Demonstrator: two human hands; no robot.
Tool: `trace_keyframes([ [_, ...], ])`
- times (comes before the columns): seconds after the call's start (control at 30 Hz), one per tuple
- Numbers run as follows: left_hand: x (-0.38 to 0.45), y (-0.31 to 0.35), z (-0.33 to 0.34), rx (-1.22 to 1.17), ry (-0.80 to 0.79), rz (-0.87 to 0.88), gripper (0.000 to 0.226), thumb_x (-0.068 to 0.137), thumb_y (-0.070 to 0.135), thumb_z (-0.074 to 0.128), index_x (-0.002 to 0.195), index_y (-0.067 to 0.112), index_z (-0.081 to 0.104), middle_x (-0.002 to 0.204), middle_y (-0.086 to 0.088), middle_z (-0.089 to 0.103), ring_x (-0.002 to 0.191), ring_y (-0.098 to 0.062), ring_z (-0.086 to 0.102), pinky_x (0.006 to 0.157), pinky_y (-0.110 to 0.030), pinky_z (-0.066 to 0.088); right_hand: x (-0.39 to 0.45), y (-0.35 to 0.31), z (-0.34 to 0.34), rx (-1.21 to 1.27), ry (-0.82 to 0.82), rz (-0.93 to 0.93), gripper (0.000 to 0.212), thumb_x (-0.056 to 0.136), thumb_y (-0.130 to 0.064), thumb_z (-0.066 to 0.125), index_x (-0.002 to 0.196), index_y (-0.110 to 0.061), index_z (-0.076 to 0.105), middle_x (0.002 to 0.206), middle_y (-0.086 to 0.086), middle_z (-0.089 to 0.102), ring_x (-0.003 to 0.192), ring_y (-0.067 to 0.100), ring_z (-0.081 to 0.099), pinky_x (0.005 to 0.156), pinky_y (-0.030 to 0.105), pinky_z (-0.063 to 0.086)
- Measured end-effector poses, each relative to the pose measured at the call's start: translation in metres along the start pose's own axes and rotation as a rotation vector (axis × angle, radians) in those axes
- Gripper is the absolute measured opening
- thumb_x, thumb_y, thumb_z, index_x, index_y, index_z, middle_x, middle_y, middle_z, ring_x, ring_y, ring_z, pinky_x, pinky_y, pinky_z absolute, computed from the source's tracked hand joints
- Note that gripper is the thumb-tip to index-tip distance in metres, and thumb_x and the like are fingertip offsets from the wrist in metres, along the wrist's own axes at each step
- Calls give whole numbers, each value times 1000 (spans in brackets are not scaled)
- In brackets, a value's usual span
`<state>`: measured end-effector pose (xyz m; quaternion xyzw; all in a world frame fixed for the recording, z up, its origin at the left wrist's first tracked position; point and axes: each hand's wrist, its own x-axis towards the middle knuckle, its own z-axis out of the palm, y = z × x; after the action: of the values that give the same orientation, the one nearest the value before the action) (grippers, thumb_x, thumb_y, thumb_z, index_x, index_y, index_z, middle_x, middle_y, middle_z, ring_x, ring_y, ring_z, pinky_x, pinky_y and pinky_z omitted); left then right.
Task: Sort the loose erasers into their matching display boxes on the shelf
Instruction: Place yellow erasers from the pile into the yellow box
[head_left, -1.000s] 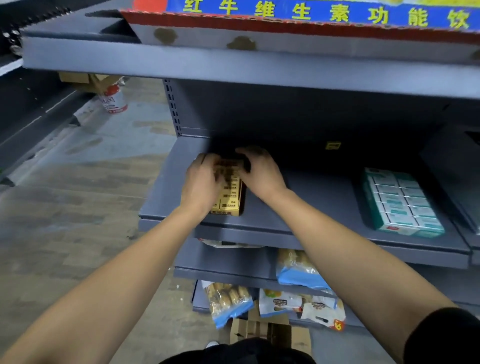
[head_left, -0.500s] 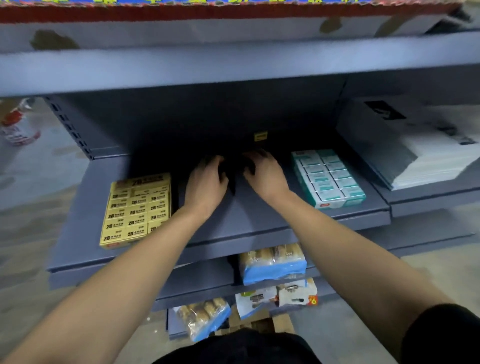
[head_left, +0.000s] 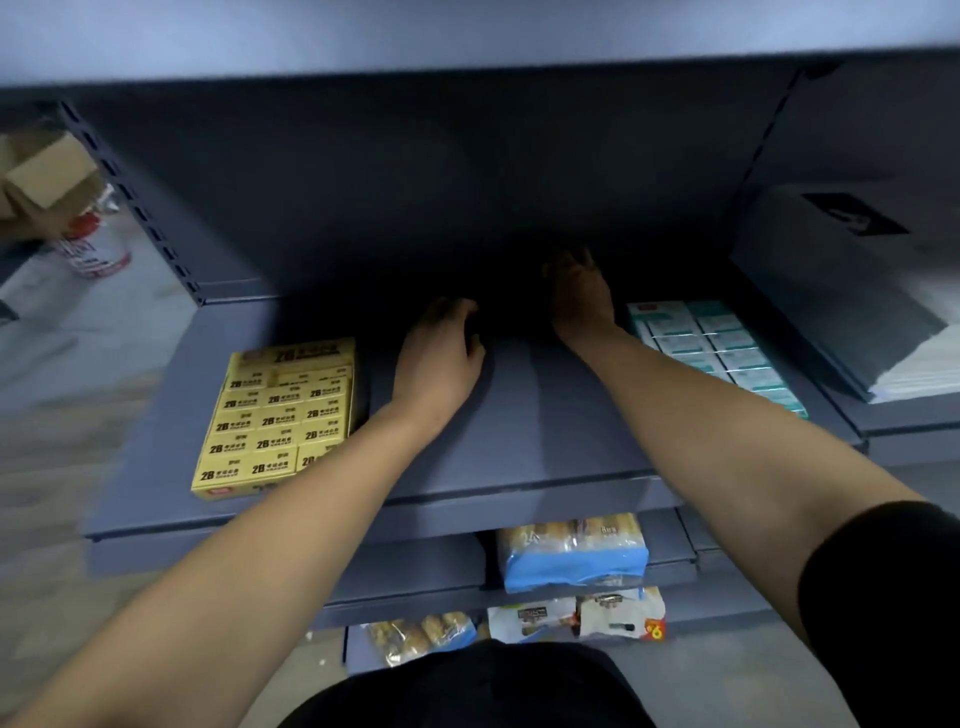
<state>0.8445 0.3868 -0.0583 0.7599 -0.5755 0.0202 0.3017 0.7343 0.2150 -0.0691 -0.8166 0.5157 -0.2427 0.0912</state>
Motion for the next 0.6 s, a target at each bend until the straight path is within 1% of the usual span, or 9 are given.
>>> trace_keyframes([
  [0.1, 0, -3, -2, 1, 16, -12, 36, 92, 13, 54, 128, 14, 53, 128, -7, 54, 114, -24, 54, 84, -24, 39, 8, 7, 4, -13, -11, -59, 33, 96, -1, 42, 125, -5, 58, 139, 21, 46, 129, 35, 42, 104, 36, 39],
  [0.13, 0, -4, -3, 2, 21, -16, 36, 93, 13, 54, 128, 14, 53, 128, -7, 54, 114, -24, 54, 84, -24, 39, 11, 9, 4, -10, -15, -73, 32, 97, -1, 42, 123, -4, 61, 138, 21, 48, 128, 35, 44, 105, 34, 37],
  [0.2, 1, -6, -5, 8, 21, -30, 36, 93, 14, 54, 128, 14, 53, 128, -8, 54, 114, -24, 54, 84, -26, 41, 15, 12, 3, 28, -20, -44, 32, 97, -2, 42, 122, -4, 62, 140, 21, 45, 124, 35, 48, 105, 30, 35],
  [0.27, 1, -8, -7, 13, 15, -38, 36, 92, 13, 54, 128, 14, 53, 128, -8, 54, 113, -24, 54, 85, -28, 43, 14, 11, -1, 51, -29, -19, 34, 96, 1, 43, 124, -3, 62, 140, 21, 44, 123, 35, 49, 103, 29, 38],
  [0.33, 0, -8, -9, 11, 9, -49, 35, 92, 13, 54, 127, 14, 54, 128, -8, 55, 112, -24, 55, 85, -30, 45, 10, 9, -4, 74, -45, -23, 36, 96, 3, 42, 126, -4, 60, 137, 21, 48, 121, 35, 51, 99, 30, 41],
  [0.43, -2, -8, -12, 7, -1, -59, 35, 92, 13, 54, 128, 14, 54, 128, -8, 55, 113, -24, 55, 86, -30, 45, -3, 2, -7, 93, -97, -90, 33, 97, -3, 43, 125, -6, 61, 128, 20, 57, 117, 34, 54, 94, 31, 43],
  [0.5, -3, -7, -15, 5, -6, -60, 36, 92, 12, 55, 128, 13, 54, 128, -8, 55, 113, -25, 55, 87, -31, 45, -17, -8, -13, 173, -161, -128, 29, 100, -12, 44, 121, -11, 64, 124, 15, 62, 114, 28, 58, 90, 24, 43],
  [0.6, -5, -6, -19, 15, -31, -57, 41, 92, 13, 57, 132, 15, 51, 129, -9, 55, 114, -27, 55, 89, -35, 47, -42, -24, -26, 381, -293, -124, 31, 102, -18, 44, 126, -15, 62, 129, 6, 61, 114, 15, 57, 84, 8, 36],
])
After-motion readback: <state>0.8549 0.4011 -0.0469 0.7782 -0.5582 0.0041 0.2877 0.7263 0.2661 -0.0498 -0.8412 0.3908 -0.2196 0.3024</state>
